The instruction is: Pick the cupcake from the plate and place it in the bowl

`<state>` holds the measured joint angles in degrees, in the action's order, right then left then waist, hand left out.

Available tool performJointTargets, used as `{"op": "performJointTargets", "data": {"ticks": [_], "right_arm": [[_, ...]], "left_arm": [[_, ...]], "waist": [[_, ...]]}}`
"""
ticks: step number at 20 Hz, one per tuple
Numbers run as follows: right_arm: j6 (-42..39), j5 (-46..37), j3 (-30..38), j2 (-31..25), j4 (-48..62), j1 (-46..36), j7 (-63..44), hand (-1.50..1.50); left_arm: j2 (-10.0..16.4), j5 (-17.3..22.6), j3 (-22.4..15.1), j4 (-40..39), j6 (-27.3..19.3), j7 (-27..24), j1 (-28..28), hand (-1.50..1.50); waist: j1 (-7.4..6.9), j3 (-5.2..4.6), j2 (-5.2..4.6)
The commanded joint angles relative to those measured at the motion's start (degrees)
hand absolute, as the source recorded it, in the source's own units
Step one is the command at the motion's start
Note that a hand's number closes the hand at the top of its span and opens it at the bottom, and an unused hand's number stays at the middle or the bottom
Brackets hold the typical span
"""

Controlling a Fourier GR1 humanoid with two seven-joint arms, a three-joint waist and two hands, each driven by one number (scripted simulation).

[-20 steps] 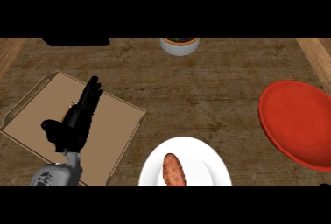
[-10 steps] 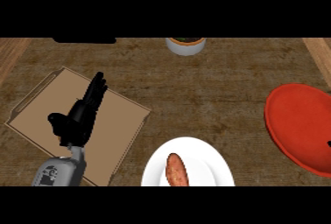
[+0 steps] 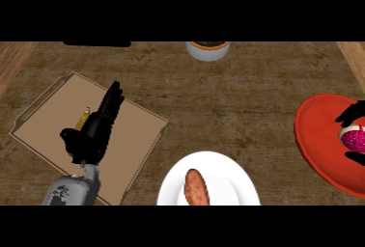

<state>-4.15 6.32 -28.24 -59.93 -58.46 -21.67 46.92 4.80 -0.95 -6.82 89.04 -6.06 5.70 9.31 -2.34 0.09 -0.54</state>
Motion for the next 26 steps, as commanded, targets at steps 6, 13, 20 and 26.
{"op": "performJointTargets", "data": {"ticks": [6, 13, 20, 26], "right_arm": [[-18.06, 1.68, 3.37, 6.66, 14.99, -9.05, 12.09, -1.5], [-26.14, 12.03, 10.46, 4.75, 17.86, -9.71, 9.69, -1.5], [-37.45, 15.82, 11.52, 0.48, 23.79, -10.28, 6.65, -1.5], [-43.95, 18.2, 11.42, -0.97, 24.53, -7.7, 6.83, -1.5]], "left_arm": [[1.33, 1.55, 2.44, -0.9, 1.88, -1.97, -0.85, 0.0], [0.32, 0.03, 1.81, -0.44, 0.07, 1.12, 1.16, 0.0], [-0.16, 0.19, 1.34, 0.08, 0.6, -1.0, -1.33, 0.0], [0.82, 1.09, 2.42, -0.7, 1.88, -2.48, -1.91, 0.0]], "waist": [[0.75, -0.02, 0.17], [1.66, -0.03, 0.34], [0.67, 0.07, 0.0], [1.04, 0.17, -0.11]]}}
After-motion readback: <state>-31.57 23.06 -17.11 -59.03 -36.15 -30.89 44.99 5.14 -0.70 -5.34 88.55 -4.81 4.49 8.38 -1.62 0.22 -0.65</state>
